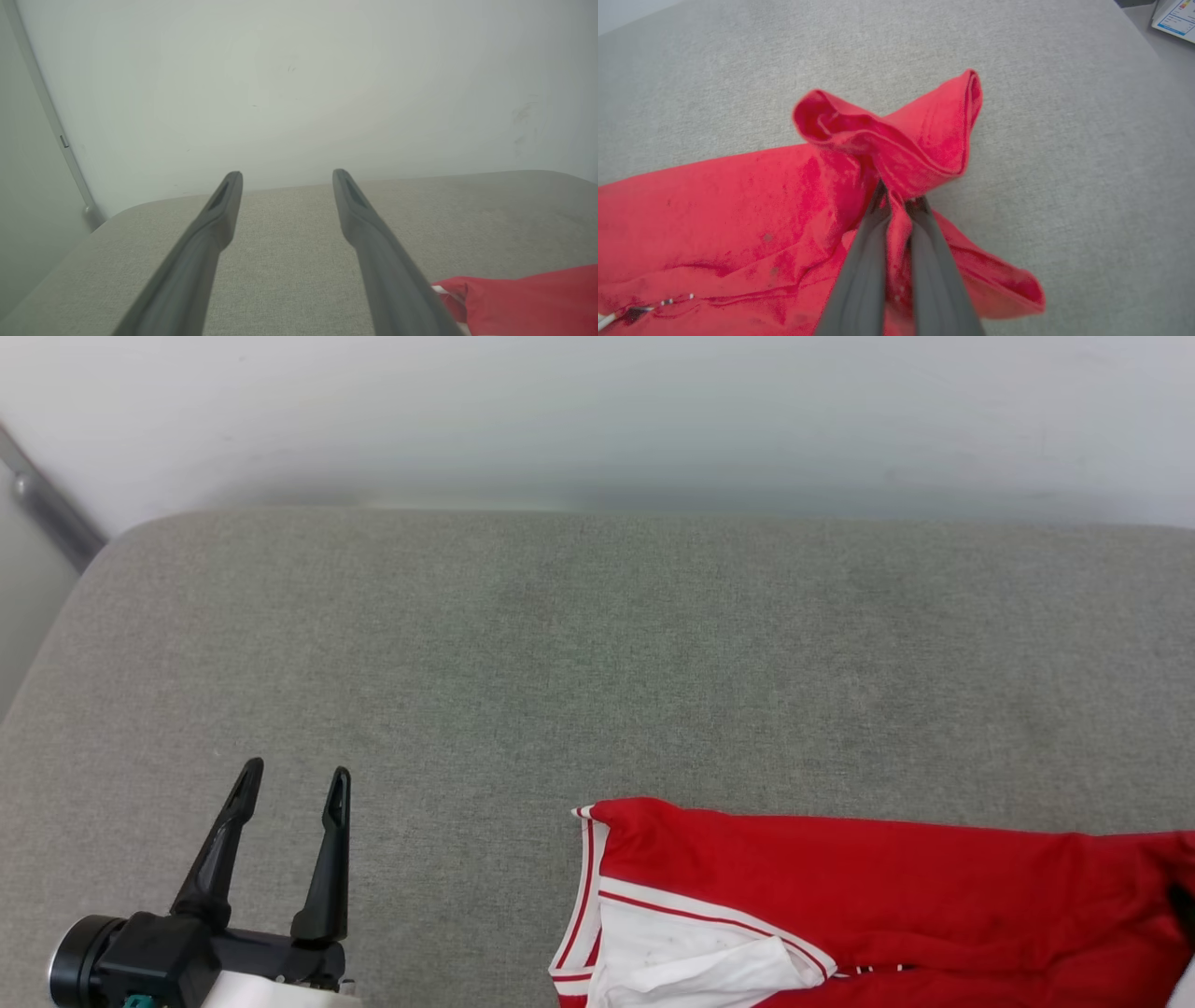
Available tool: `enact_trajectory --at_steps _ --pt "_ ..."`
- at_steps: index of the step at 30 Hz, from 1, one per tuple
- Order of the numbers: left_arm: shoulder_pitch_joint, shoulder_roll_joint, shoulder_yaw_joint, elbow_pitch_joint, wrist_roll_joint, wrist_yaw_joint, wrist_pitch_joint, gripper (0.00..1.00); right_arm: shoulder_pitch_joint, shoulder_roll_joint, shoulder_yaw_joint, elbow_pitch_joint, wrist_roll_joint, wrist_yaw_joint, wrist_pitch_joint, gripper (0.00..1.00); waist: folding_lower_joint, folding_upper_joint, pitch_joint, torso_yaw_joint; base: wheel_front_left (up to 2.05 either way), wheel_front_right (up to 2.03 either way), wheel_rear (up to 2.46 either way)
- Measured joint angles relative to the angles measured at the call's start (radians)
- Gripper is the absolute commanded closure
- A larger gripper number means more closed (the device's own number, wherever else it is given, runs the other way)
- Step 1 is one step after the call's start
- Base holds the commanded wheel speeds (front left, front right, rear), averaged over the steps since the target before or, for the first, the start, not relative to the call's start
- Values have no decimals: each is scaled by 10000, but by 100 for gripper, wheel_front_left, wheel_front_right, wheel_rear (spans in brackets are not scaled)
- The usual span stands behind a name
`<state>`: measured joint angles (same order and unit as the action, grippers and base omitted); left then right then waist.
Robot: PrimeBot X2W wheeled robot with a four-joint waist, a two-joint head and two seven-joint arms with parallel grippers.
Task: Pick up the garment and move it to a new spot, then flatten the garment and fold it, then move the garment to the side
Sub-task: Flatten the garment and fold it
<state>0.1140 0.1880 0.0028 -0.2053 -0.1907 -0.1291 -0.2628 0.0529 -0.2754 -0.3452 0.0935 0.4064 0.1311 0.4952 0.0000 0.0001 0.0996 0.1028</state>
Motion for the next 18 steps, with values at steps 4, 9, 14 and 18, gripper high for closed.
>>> enact_trajectory --at_steps 4,9,14,18 --pt "125 -48 29 17 0 0 0 0 358 245 980 -901 -15 -2 525 100 1 0 -200 -100 0 0 0" --pt "234 -111 35 8 -2 0 0 0 761 807 1933 -1987 -19 -2 1356 100 0 0 -456 -129 0 0 0" --pt "303 -144 -25 29 -2 0 0 0 912 1710 2890 -2777 -27 -2 2063 100 0 0 -642 -34 0 0 0" --pt "421 -144 -17 48 -44 0 0 0 892 2196 3570 -2972 224 -2 2364 100 0 0 -741 88 0 0 0"
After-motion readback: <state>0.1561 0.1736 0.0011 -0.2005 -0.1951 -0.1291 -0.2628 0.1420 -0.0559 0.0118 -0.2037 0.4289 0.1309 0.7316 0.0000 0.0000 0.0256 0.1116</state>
